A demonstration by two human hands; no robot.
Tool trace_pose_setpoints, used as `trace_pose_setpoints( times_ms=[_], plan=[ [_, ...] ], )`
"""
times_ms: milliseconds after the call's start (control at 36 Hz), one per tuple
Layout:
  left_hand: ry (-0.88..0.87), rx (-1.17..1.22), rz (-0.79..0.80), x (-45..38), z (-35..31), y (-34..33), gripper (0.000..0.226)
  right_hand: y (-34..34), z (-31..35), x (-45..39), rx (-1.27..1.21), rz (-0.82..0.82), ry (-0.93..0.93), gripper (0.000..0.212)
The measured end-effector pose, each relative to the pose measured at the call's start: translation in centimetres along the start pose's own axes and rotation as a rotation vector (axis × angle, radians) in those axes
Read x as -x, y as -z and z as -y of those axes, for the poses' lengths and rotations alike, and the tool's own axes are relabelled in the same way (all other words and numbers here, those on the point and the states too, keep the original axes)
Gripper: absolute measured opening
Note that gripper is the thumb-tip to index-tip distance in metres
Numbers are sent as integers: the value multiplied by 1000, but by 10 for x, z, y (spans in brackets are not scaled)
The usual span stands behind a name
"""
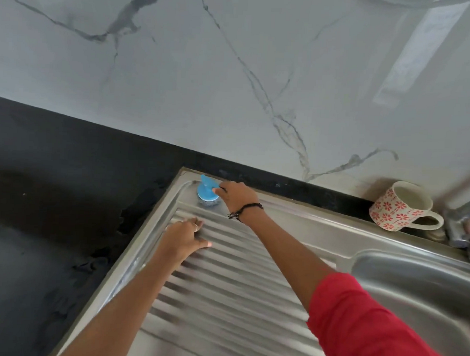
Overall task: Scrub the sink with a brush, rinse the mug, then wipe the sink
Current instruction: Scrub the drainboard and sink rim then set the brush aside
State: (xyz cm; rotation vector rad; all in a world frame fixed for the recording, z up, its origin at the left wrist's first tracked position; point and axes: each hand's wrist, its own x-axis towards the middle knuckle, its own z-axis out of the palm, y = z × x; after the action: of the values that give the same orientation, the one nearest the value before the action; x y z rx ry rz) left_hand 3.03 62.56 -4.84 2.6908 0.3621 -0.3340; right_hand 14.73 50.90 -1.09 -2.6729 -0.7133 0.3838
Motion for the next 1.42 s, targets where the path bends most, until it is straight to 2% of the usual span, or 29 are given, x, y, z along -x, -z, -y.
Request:
trace_pose_setpoints(
  times_ms=[167, 250, 417, 611, 778, 944, 1056, 1222, 1417],
  plan=[
    [-39, -40, 26, -2, 3, 5, 71, -2, -78, 60, 40, -150, -129, 42],
    [-40, -53, 51, -4, 3, 7, 70, 1, -95, 70, 97, -213, -192, 42],
    [-20, -119, 67, -6, -3, 8, 67, -9, -42, 32, 129, -211, -115, 42],
    [-16, -64, 28, -3, -6, 6, 69, -19, 42, -23, 113, -137, -10, 33],
    [7, -68, 38, 0, -8, 8, 70, -20, 9, -3, 64, -142, -53, 36],
    [32, -101, 81, -4, -9, 10, 67, -18, -46, 33, 93, -252, -162, 43],
    [40, -81, 75, -4, -10, 9, 64, -25, -25, 21, 85, -257, -121, 44],
    [40, -11, 53, -1, -10, 9, 70, -16, 25, -24, 51, -147, -15, 43],
    [38, 19, 54, -5, -5, 6, 73, -15, 50, -51, 112, -158, 28, 40]
  ],
)
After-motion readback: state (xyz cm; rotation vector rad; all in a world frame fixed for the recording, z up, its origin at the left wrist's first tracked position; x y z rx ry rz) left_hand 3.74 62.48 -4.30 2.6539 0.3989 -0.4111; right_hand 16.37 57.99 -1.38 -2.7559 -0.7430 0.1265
